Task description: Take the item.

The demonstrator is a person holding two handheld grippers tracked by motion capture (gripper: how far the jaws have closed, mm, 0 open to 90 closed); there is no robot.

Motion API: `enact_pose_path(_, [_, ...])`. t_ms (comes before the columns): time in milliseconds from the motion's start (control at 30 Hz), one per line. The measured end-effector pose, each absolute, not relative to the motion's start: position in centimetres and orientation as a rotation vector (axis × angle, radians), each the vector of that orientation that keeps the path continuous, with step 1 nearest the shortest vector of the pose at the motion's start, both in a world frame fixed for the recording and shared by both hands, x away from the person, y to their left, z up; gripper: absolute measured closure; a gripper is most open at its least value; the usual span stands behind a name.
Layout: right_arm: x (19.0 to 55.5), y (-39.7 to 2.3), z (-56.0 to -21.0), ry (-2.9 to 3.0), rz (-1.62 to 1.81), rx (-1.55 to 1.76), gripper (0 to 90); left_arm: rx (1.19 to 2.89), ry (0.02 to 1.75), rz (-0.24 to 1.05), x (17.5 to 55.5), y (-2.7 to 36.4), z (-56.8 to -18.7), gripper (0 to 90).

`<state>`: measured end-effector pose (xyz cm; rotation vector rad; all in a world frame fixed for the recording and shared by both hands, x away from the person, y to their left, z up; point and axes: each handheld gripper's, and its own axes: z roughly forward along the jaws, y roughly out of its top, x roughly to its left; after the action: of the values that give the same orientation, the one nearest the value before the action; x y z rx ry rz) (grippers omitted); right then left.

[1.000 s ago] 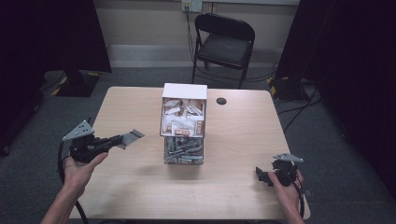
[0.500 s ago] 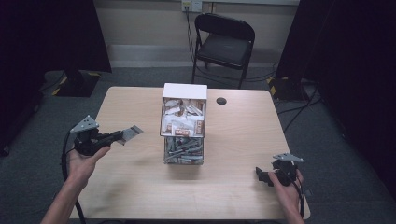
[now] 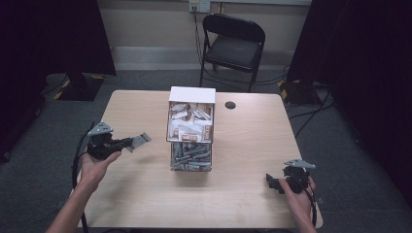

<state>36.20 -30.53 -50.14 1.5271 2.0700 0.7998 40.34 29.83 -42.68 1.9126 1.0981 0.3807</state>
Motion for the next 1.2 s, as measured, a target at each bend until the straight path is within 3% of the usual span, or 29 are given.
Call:
enact_pose_path(767, [36.2, -30.5, -50.1, 2.071, 0.800, 1.526, 0.0, 1.961, 1.144, 0.378, 42.1, 28.4, -46.6, 89.9])
enact_pose_path(1200, [36.2, -30.5, -50.1, 2.071, 0.800, 1.526, 0.0, 2.026, 1.078, 0.327, 41.8, 26.6, -47.6, 88.2])
